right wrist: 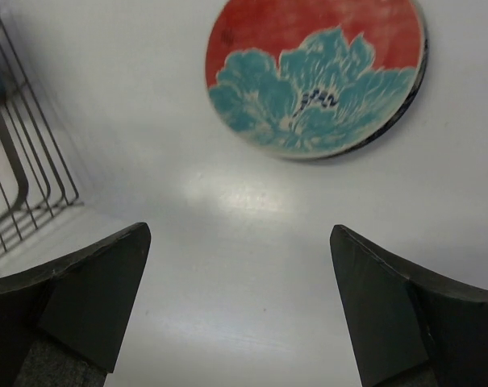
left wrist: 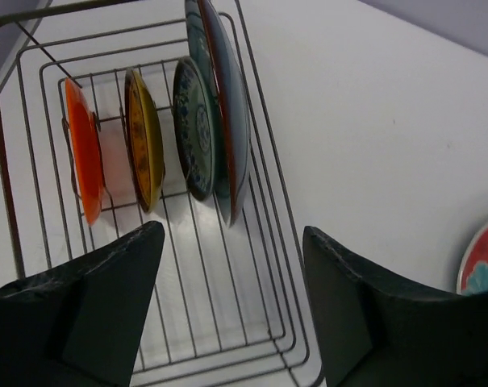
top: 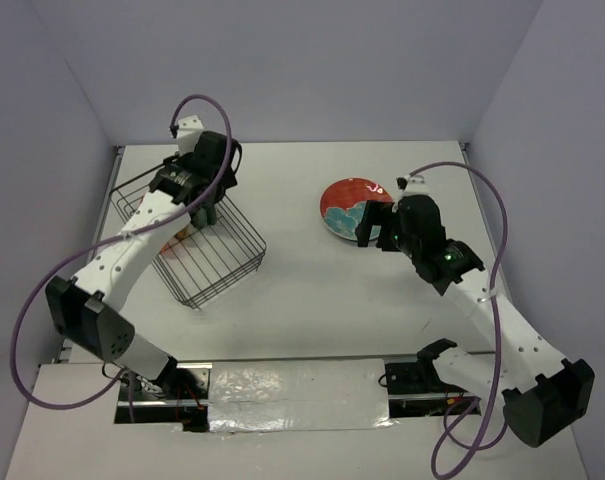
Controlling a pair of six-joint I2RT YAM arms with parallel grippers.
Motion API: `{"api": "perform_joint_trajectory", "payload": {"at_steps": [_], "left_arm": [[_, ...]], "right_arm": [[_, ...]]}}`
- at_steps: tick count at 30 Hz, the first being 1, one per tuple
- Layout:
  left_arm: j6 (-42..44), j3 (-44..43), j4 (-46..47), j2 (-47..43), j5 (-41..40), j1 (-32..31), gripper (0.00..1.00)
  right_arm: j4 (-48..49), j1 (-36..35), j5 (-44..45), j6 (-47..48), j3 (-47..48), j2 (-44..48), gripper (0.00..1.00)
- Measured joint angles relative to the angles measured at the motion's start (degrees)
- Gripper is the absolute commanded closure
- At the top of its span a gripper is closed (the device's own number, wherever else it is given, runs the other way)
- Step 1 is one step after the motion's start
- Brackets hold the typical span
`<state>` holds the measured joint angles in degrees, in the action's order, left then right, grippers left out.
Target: Unload the plates from the dish rack
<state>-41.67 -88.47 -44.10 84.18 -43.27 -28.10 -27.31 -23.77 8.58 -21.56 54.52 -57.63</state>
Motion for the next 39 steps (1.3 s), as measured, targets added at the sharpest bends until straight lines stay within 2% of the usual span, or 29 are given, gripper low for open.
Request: {"api": "perform_joint_trajectory", "payload": {"at_steps": [5, 9, 11, 14, 19, 20, 23, 28, 30, 39], "left_arm": [[-1.84, -6.95, 1.70, 9.66, 1.62, 7.91, 0.20], [-1.73, -9.16, 3.96, 14.64, 2.84, 11.06, 0.26], [-1.44, -9.11, 5.60, 15.96, 3.93, 11.78, 0.36], [-0.55, -7.28, 8.70, 16.48, 5.46, 12.90, 0.43], [-0.28, -3.54, 13.62, 16.48, 8.07, 14.21, 0.65], [-0.37, -3.08, 14.32, 16.48, 8.52, 14.40, 0.73], [-1.14, -2.36, 16.72, 16.48, 10.54, 14.56, 0.85], [-1.20, -0.68, 19.58, 16.09, 11.13, 14.69, 0.92], [-1.22, 0.44, 20.76, 15.39, 11.65, 14.86, 0.99], [-1.36, 1.90, 21.86, 13.79, 14.97, 16.26, 1.00]], "right_arm": [[-0.59, -2.80, -2.60, -0.90, -8.63, 7.48, 0.00], [-0.26, -3.10, -3.78, -1.55, -11.82, 13.14, 0.00], [-0.09, -3.13, -4.57, -1.70, -12.31, 14.62, 0.00], [0.35, -3.26, -5.40, -1.99, -13.03, 15.45, 0.00], [0.63, -3.72, -6.40, -2.82, -14.16, 15.52, 0.00], [0.68, -3.87, -6.45, -2.89, -14.25, 15.54, 0.00], [0.63, -4.37, -6.43, -3.10, -14.49, 15.76, 0.00], [0.63, -4.76, -6.19, -3.28, -14.49, 16.63, 0.00], [0.66, -4.76, -6.23, -3.28, -14.49, 16.83, 0.00], [0.48, -4.87, -6.38, -3.32, -14.47, 17.20, 0.00]]}}
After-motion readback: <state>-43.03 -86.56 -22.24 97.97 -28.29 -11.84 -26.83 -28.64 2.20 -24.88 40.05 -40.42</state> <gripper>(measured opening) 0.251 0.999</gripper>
